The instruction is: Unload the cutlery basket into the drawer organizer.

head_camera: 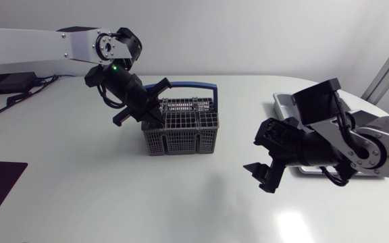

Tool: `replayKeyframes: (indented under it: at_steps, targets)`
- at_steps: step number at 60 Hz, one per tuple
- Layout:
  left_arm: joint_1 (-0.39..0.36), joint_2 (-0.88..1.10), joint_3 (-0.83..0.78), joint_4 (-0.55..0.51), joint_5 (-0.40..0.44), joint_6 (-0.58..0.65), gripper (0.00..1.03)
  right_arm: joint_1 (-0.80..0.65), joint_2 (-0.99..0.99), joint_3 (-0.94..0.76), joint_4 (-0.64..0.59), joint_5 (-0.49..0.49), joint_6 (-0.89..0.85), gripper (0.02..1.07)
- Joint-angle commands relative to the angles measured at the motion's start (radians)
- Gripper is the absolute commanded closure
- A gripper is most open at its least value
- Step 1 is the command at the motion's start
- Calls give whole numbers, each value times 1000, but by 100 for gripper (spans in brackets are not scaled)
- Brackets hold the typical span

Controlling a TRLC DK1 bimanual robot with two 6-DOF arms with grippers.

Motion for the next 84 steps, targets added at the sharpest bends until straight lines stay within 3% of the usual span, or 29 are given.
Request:
replayKeyframes:
  at_steps: [1,48,84]
  targets:
    - [7,-7,9,-27,-9,6,99,12,16,-31,14,8,33,17]
    - [81,-143,-42,-27,109,55,99,89,25,-26,38,66,65,17]
    - [125,-304,-72,-30,134,71,99,140,-12,-10,32,104,85,14]
